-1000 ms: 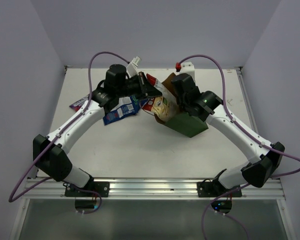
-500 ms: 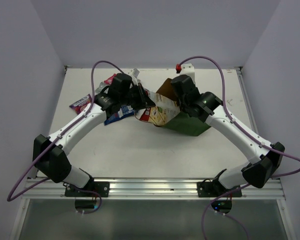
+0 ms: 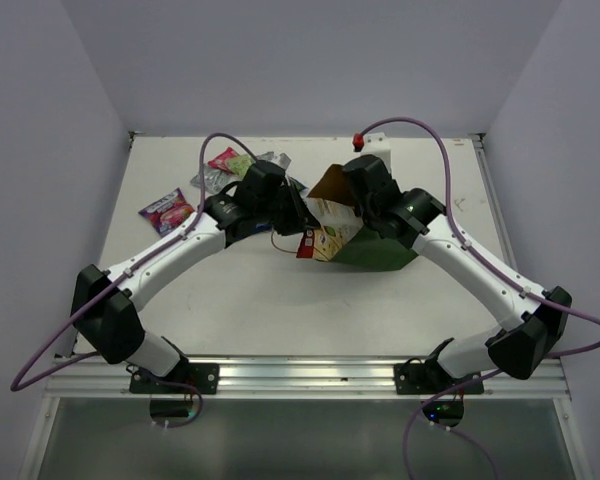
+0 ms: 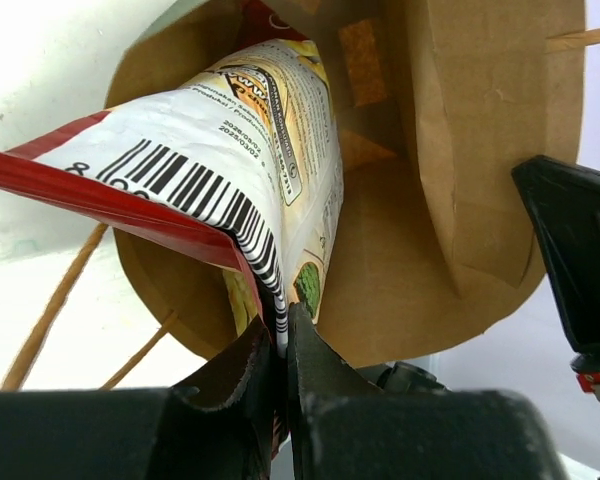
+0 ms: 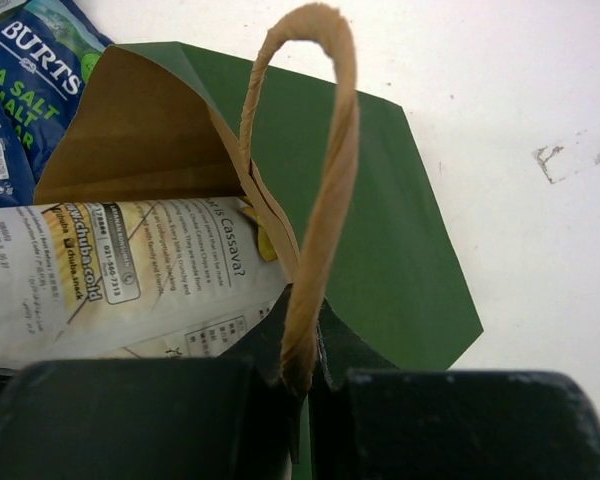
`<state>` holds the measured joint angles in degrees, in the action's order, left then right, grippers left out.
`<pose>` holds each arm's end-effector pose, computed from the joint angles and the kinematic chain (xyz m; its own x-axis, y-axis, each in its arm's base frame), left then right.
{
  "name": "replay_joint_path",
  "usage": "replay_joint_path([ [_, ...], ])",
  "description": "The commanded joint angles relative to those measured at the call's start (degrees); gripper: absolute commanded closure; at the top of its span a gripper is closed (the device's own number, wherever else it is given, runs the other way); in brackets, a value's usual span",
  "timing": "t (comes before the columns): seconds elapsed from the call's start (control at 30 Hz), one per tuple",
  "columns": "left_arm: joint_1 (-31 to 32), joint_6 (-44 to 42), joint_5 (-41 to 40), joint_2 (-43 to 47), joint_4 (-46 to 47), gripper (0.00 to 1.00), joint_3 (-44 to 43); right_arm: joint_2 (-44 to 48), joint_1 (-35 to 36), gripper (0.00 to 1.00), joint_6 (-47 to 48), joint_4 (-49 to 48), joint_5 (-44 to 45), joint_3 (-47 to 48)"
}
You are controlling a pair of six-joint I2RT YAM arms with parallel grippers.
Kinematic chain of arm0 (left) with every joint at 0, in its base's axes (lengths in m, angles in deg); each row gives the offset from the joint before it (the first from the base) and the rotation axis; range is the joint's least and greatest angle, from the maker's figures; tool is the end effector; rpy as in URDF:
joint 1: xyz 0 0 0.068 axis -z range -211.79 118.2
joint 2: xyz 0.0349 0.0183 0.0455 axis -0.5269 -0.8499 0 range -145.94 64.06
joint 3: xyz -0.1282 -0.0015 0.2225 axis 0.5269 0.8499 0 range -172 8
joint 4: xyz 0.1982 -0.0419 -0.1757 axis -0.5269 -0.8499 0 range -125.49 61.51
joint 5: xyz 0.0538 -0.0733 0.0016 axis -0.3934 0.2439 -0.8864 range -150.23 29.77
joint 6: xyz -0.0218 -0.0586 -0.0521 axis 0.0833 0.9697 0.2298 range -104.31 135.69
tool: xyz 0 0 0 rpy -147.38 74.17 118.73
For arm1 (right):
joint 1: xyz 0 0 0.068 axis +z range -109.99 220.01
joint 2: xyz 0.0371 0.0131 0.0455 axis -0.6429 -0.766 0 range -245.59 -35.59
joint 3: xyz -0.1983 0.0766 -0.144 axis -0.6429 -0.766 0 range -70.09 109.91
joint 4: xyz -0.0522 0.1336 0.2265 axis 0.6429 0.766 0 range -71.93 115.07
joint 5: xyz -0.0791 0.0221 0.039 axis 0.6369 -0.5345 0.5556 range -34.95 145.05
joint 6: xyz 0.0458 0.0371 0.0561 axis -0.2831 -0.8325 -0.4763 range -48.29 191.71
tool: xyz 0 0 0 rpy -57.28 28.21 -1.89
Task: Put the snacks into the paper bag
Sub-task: Place the snack in the paper bag.
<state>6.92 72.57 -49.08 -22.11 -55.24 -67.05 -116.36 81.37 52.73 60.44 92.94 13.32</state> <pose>0.2845 -0.2456 0.2826 -0.8754 -0.3514 -0.3319 -0.0008 0.6878 -0.7259 0.2757 0.1849 0.3463 -0.5079 -0.1052 -0.8549 -0.0019 0.9926 -0.1211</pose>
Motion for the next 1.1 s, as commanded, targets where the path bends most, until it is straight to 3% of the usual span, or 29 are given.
replay_joint_path([
  [0.0, 1.88, 4.37, -3.95, -0.49, 2.3, 0.89, 1.83, 2.11, 0.03, 1.0, -2.28, -2.38, 0.08, -0.1],
  [0.43, 6.01, 11.14, -9.74, -6.37, 14.61, 0.88, 1.84, 2.46, -0.05, 1.0, -2.37, -2.03, -4.84, 2.36],
  [0.77, 6.9, 13.34, -16.17, -8.4, 18.29, 0.84, 2.89, 3.08, -0.05, 1.0, -2.29, -2.73, -6.34, 2.37],
  [1.07, 9.09, 12.99, -17.22, -13.58, 19.01, 0.84, -2.48, 3.52, 0.03, 1.0, -2.9, -2.99, -7.13, 2.8],
])
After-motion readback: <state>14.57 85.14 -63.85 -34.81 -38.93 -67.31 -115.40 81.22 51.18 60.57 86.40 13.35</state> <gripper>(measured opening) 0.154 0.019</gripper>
